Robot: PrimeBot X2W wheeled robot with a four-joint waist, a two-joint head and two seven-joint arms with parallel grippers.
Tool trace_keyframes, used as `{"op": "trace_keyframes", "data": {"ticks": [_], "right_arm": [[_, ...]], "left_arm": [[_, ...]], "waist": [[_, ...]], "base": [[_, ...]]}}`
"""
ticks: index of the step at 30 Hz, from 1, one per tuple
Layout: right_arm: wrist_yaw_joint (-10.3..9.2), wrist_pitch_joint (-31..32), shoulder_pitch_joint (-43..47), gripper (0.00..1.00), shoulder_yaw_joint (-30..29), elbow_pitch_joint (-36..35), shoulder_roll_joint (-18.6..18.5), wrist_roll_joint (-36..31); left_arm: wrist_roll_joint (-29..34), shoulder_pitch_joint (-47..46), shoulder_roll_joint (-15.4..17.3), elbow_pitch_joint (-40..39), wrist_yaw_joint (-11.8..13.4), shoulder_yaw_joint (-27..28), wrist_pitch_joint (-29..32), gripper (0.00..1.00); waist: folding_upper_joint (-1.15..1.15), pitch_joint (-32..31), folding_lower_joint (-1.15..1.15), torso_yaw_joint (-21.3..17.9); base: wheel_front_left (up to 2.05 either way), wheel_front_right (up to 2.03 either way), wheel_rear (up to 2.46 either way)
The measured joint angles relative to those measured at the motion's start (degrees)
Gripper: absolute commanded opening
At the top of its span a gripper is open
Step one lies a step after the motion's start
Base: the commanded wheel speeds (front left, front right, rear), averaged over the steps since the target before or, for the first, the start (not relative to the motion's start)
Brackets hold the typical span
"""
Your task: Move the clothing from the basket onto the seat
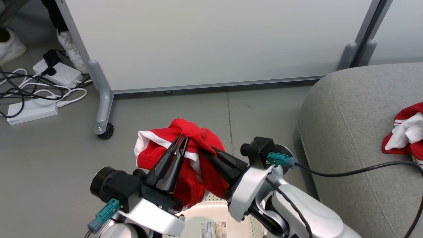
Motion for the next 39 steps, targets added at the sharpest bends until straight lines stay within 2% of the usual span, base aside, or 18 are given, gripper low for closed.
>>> {"op": "trace_keyframes", "data": {"ticks": [1,3,4,15,22,28,39], "right_arm": [[0.00,-0.4,-0.1,0.00,-0.1,0.3,0.0,0.2],[0.00,-1.1,-0.1,0.00,-1.0,1.0,0.0,0.4],[0.00,-1.6,-0.2,0.00,-1.6,1.2,0.0,0.4],[0.00,-4.2,0.2,0.00,-13.1,3.8,0.0,-1.9],[0.00,-3.8,2.0,0.00,-19.7,4.5,0.0,-5.9],[0.00,-3.4,5.2,0.00,-24.3,3.9,0.0,-8.4],[0.00,-3.9,7.3,0.00,-27.5,1.8,0.0,-9.5]], "left_arm": [[0.0,0.0,0.0,0.0,0.0,0.0,0.0,0.01],[0.0,0.0,0.0,0.1,0.3,0.0,0.0,0.64],[0.0,0.0,0.0,0.1,0.4,0.0,0.0,1.00],[0.8,0.0,0.5,0.2,-0.6,-3.2,1.0,1.00],[1.5,0.4,1.2,1.5,-3.1,-6.9,2.4,1.00],[2.5,0.2,3.1,2.5,-4.3,-8.3,2.0,1.00],[4.3,-0.1,6.0,2.4,-4.9,-9.8,2.8,1.00]], "waist": [[0.00,0.0,0.00,-0.1],[0.00,0.0,0.00,-0.4],[0.00,0.0,0.00,-0.6],[0.00,0.7,0.00,-4.1],[0.00,2.2,0.00,-7.1],[0.00,4.2,0.00,-10.5],[0.00,7.5,0.00,-18.3]], "base": [[0.00,0.00,0.00],[0.00,0.00,0.00],[0.00,0.00,0.00],[0.00,0.00,0.00],[0.00,0.00,0.00],[0.00,0.00,0.00],[0.00,0.00,0.00]]}}
